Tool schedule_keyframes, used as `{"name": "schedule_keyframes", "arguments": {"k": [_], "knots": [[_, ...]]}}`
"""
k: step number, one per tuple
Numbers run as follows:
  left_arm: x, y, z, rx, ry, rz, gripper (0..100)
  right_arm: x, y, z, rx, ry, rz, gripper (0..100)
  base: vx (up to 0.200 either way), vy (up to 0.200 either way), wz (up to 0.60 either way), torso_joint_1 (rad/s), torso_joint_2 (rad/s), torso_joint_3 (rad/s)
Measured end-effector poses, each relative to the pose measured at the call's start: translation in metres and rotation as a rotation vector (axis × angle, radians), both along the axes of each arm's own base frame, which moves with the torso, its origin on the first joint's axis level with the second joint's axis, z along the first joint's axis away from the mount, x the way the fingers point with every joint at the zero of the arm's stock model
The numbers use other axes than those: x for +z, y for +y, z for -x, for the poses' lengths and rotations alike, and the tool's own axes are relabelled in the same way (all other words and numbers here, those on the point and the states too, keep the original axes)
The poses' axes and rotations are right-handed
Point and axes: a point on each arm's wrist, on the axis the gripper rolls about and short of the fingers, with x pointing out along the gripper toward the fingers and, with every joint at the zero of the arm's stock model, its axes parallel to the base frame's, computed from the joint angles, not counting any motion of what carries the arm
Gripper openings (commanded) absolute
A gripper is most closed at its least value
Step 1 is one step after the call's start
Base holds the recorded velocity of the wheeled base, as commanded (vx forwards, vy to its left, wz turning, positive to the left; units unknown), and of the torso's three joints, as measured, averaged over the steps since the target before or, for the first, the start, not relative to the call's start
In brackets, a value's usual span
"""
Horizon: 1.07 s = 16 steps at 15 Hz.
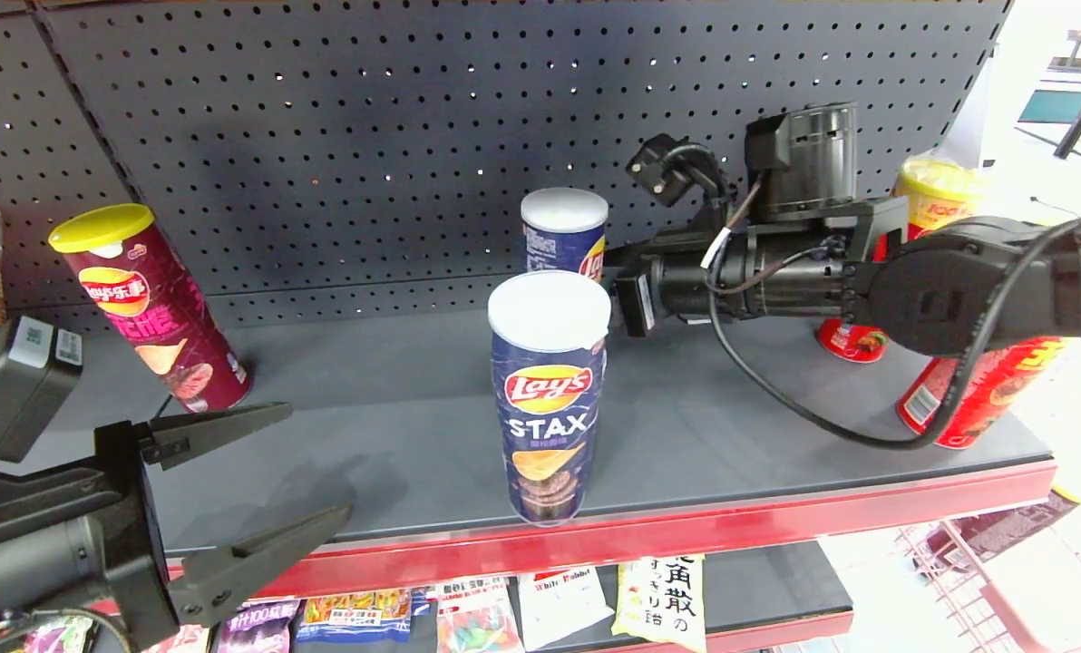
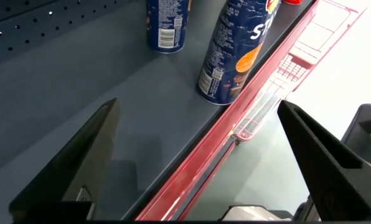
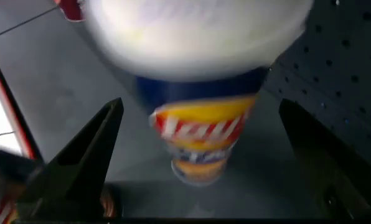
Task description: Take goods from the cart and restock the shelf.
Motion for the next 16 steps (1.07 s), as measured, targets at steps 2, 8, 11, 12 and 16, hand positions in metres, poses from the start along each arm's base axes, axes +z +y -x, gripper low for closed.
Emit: {"name": "schedule_keyframes", "arguments": {"k": [2,8,11,12,16], "knots": [[-0.003,0.000,-0.001,0.000,0.009,-0.007,100,0.002,-0.018,0.010,-0.050,0.004,0.012,100,0.000,0.000,0.00,0.000,0.00,0.000],[-0.015,-0.003,-0.008,-0.012,0.045,-0.082,100,-0.001,-0.061,0.054,-0.136,0.037,0.044,100,0.000,0.000,0.00,0.000,0.00,0.000],[-0.026,-0.006,-0.014,-0.038,0.070,-0.162,100,-0.014,-0.086,0.101,-0.130,0.074,0.067,100,0.000,0.000,0.00,0.000,0.00,0.000],[-0.029,-0.008,-0.017,-0.047,0.075,-0.180,100,-0.017,-0.094,0.117,-0.127,0.078,0.068,100,0.000,0.000,0.00,0.000,0.00,0.000],[-0.038,-0.022,-0.036,-0.044,0.116,-0.232,100,-0.030,-0.132,0.182,-0.142,0.064,0.032,100,0.000,0.000,0.00,0.000,0.00,0.000]]}}
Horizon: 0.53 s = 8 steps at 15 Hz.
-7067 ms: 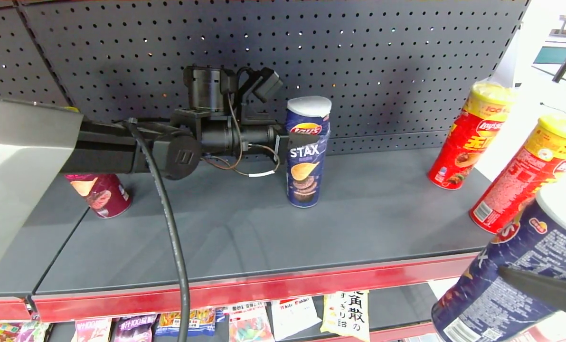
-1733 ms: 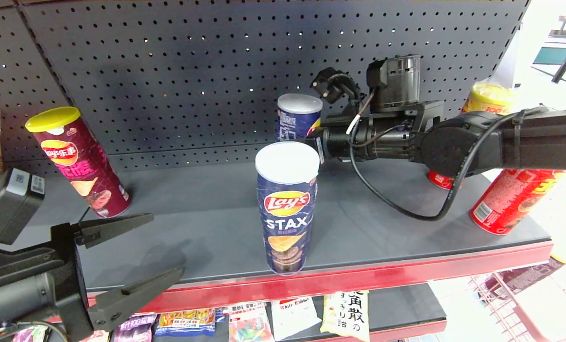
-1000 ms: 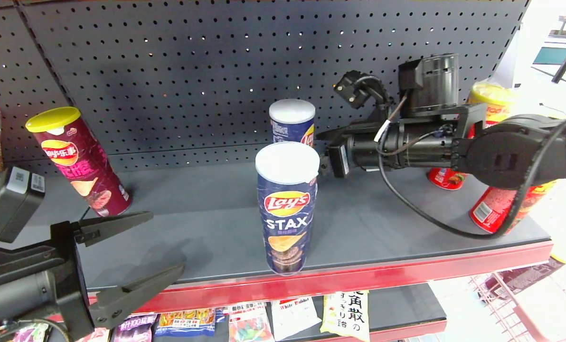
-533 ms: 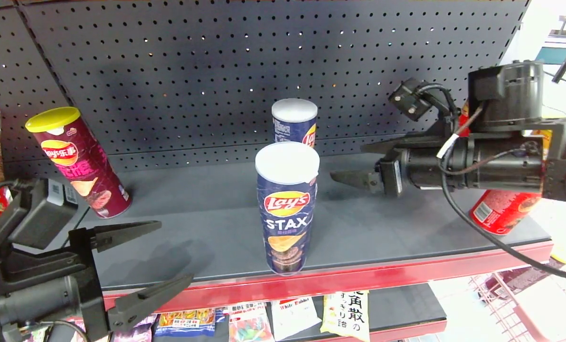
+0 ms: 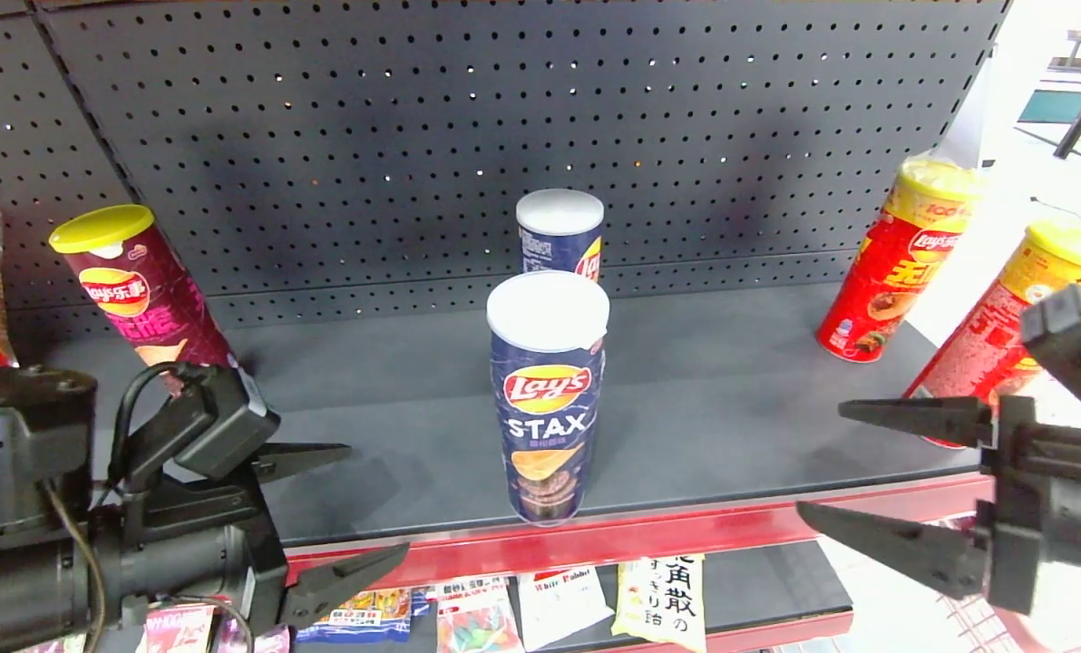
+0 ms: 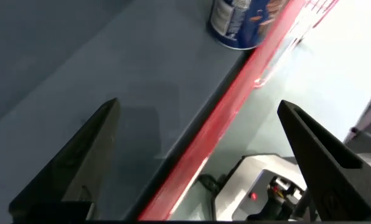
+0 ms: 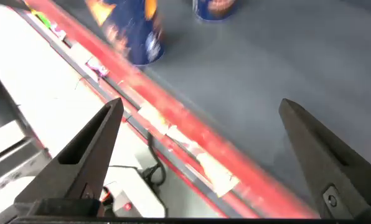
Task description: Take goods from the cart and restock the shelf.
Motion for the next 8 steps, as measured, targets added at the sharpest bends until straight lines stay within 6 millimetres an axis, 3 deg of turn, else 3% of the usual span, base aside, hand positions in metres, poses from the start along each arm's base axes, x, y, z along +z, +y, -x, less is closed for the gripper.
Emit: {"name": "schedule_keyframes", "arguments": {"k": [3,8], "knots": [[-0.003,-0.013,-0.013,-0.024,0.024,-0.016,100,-0.005,-0.026,0.029,-0.106,-0.024,-0.057,100,0.000,0.000,0.00,0.000,0.00,0.000],[-0.005,-0.032,-0.044,-0.041,0.042,-0.026,100,0.000,-0.047,0.042,-0.254,-0.081,-0.106,100,0.000,0.000,0.00,0.000,0.00,0.000]]}}
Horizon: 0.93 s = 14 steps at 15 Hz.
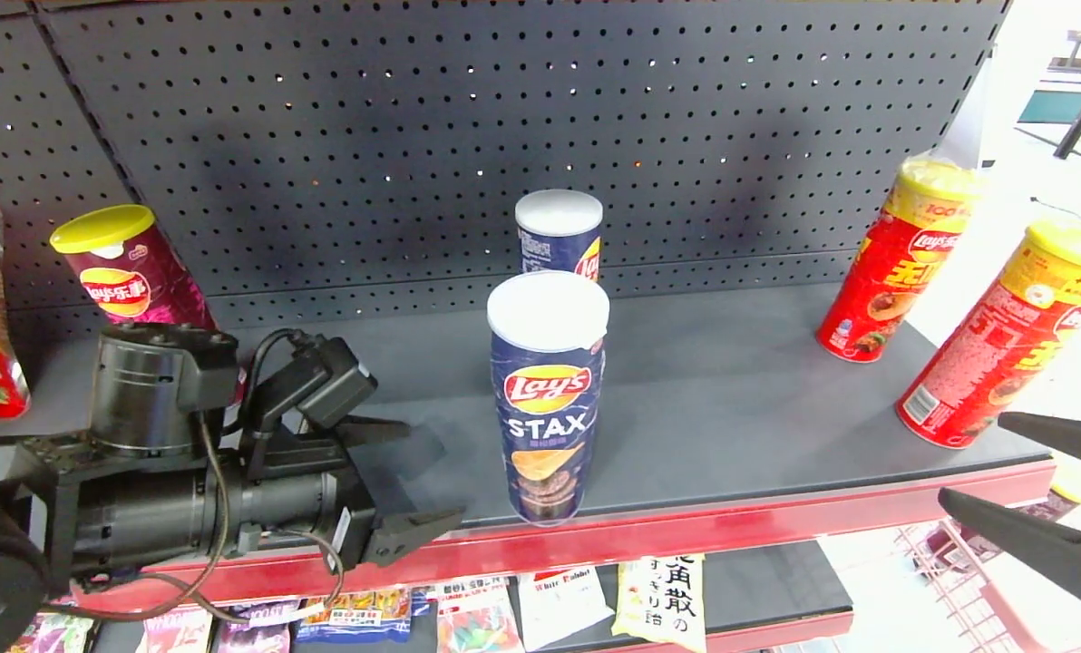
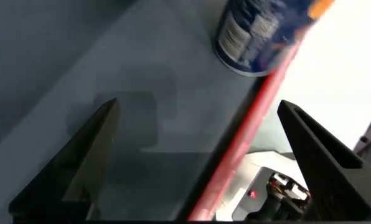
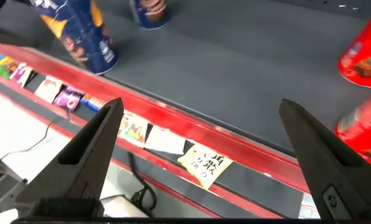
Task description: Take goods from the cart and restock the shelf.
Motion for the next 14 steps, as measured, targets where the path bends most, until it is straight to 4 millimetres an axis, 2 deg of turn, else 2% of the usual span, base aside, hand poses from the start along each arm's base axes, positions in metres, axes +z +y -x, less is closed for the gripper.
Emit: {"name": "schedule_keyframes", "arguments": {"k": [3,14], "knots": [[-0.001,-0.007,-0.012,-0.003,0.004,-0.002,100,0.002,-0.001,0.001,-0.012,-0.009,-0.007,100,0.000,0.000,0.00,0.000,0.00,0.000],[-0.006,-0.027,-0.036,-0.028,0.007,-0.002,100,0.002,-0.003,0.001,-0.035,-0.009,-0.014,100,0.000,0.000,0.00,0.000,0.00,0.000]]}}
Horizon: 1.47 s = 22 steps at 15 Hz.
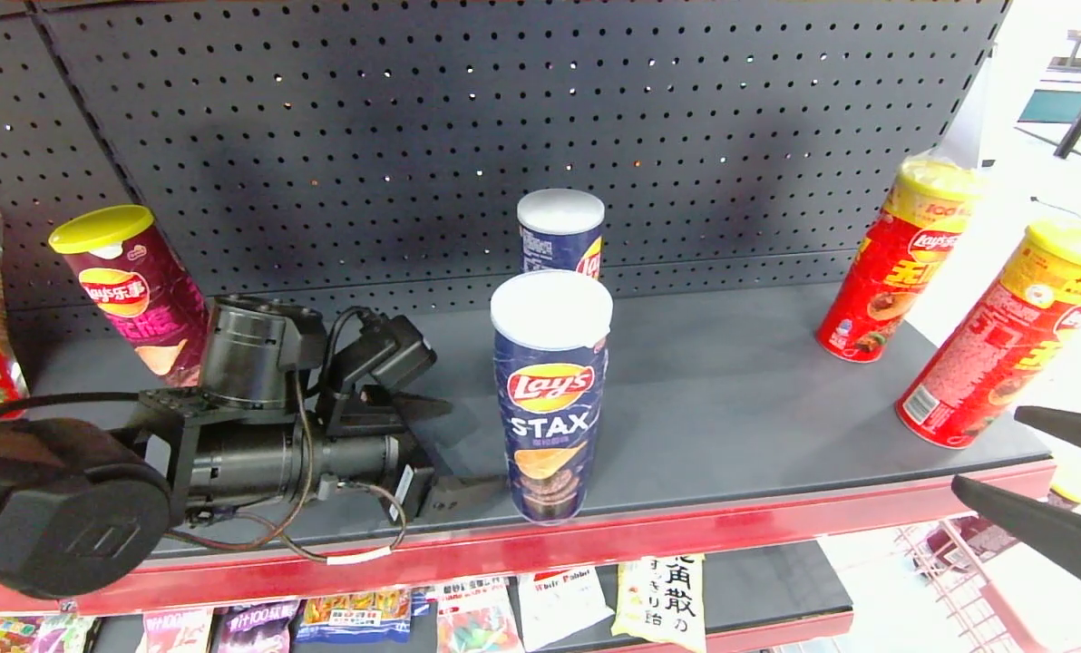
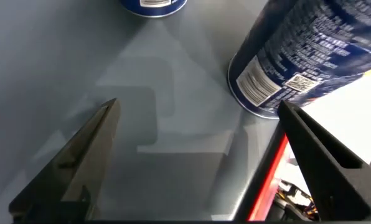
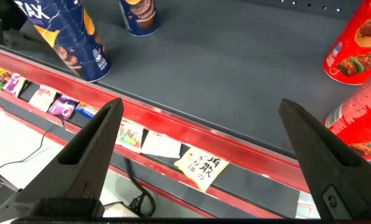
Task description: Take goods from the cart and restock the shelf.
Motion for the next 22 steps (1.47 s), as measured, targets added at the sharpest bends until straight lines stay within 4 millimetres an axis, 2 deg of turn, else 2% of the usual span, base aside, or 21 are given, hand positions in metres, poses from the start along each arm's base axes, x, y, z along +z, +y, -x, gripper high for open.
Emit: {"name": "schedule_keyframes", "arguments": {"k": [9,13,16,19,22], "knots": [[0.001,-0.005,-0.010,0.000,-0.008,0.004,100,0.000,0.000,0.000,-0.002,-0.001,0.000,100,0.000,0.000,0.00,0.000,0.00,0.000],[0.002,-0.003,-0.007,0.018,-0.012,0.000,100,-0.002,0.000,0.000,-0.001,0.006,0.002,100,0.000,0.000,0.00,0.000,0.00,0.000],[0.013,0.017,0.014,0.098,-0.034,0.004,100,-0.010,-0.002,0.003,-0.021,0.021,0.014,100,0.000,0.000,0.00,0.000,0.00,0.000],[0.035,0.047,0.055,0.303,-0.141,-0.027,100,-0.020,-0.004,0.011,-0.031,0.027,0.021,100,0.000,0.000,0.00,0.000,0.00,0.000],[0.051,0.079,0.106,0.542,-0.240,-0.071,100,-0.030,-0.011,0.020,-0.168,0.026,0.049,100,0.000,0.000,0.00,0.000,0.00,0.000]]}}
